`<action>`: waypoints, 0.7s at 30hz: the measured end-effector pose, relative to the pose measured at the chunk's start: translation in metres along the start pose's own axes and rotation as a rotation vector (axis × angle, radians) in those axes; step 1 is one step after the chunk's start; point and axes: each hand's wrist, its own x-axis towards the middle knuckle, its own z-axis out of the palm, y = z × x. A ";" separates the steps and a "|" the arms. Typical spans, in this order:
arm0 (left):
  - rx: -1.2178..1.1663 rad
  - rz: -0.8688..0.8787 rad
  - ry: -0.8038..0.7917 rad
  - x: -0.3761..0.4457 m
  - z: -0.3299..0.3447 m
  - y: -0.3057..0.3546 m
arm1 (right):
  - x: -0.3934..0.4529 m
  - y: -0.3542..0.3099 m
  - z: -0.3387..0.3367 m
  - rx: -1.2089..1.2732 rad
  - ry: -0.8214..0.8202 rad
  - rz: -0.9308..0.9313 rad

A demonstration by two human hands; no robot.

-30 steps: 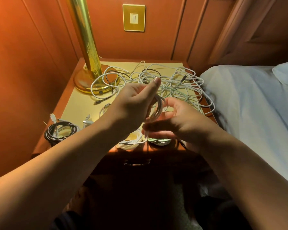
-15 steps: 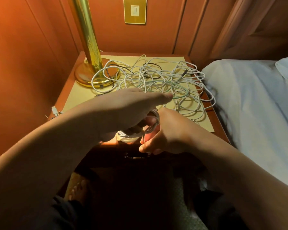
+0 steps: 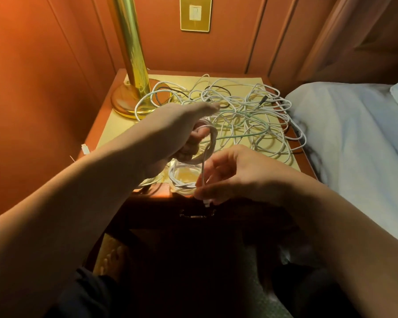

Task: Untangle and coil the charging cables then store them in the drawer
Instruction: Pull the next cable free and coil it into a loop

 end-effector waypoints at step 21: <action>0.257 0.301 0.176 0.015 0.008 -0.011 | 0.015 -0.002 -0.021 0.216 0.296 -0.296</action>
